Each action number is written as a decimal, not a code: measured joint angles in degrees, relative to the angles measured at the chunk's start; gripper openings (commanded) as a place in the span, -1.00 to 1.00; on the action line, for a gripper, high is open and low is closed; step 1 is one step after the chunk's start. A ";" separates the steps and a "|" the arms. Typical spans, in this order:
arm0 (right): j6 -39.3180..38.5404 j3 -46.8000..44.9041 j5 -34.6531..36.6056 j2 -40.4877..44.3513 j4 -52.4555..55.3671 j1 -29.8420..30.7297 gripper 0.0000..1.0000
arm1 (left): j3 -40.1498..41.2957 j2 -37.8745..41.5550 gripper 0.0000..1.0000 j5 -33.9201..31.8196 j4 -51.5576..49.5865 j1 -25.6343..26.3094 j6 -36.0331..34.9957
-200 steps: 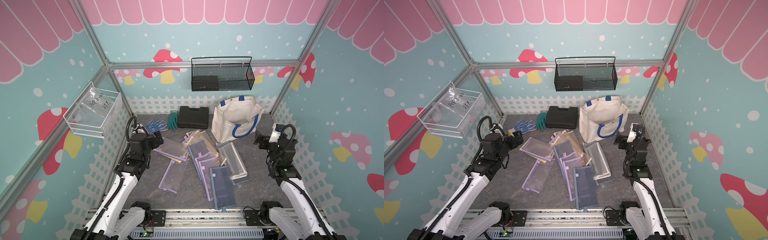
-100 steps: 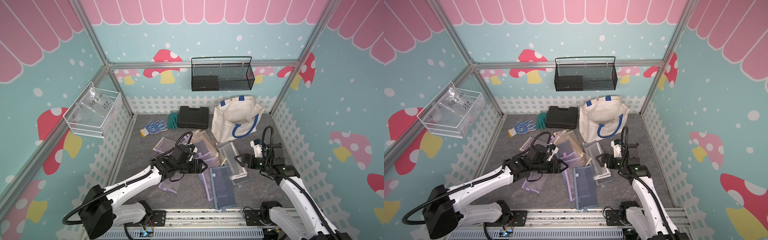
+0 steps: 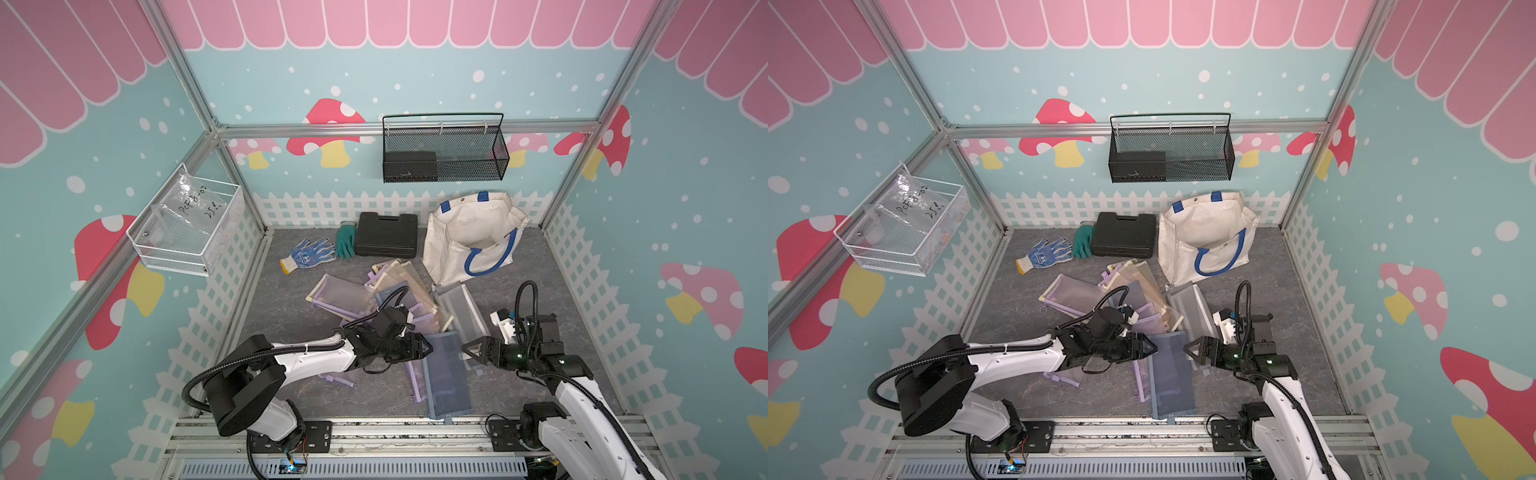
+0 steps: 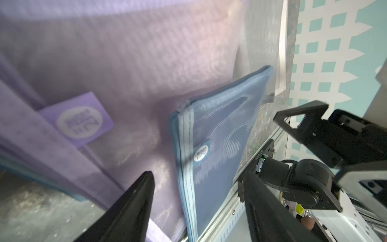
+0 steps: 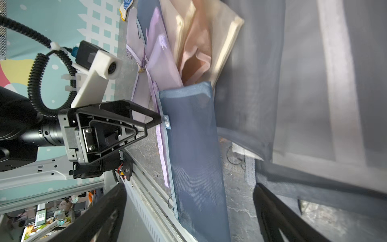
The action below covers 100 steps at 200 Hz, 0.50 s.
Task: Put the pencil pouch into the canvas bag
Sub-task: Pick up the pencil pouch.
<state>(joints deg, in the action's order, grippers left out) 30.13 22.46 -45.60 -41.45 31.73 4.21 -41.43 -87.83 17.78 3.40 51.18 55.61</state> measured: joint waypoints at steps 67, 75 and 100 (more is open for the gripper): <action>0.66 -3.52 -2.80 -4.76 -5.53 0.00 0.79 | 0.11 -8.28 -0.21 2.49 11.47 -0.24 1.57; 0.72 -3.65 -2.93 -5.33 -5.77 0.00 0.79 | 0.11 -9.05 -0.42 2.99 12.66 -0.35 1.95; 0.79 -3.63 -3.43 -5.70 -7.13 -0.02 0.77 | 0.13 -9.53 -1.00 4.20 15.72 -0.85 2.73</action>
<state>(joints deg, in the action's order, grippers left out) 30.92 18.83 -49.04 -47.16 24.60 4.19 -41.30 -97.36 21.98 19.11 50.33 58.35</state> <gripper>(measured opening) 0.891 0.092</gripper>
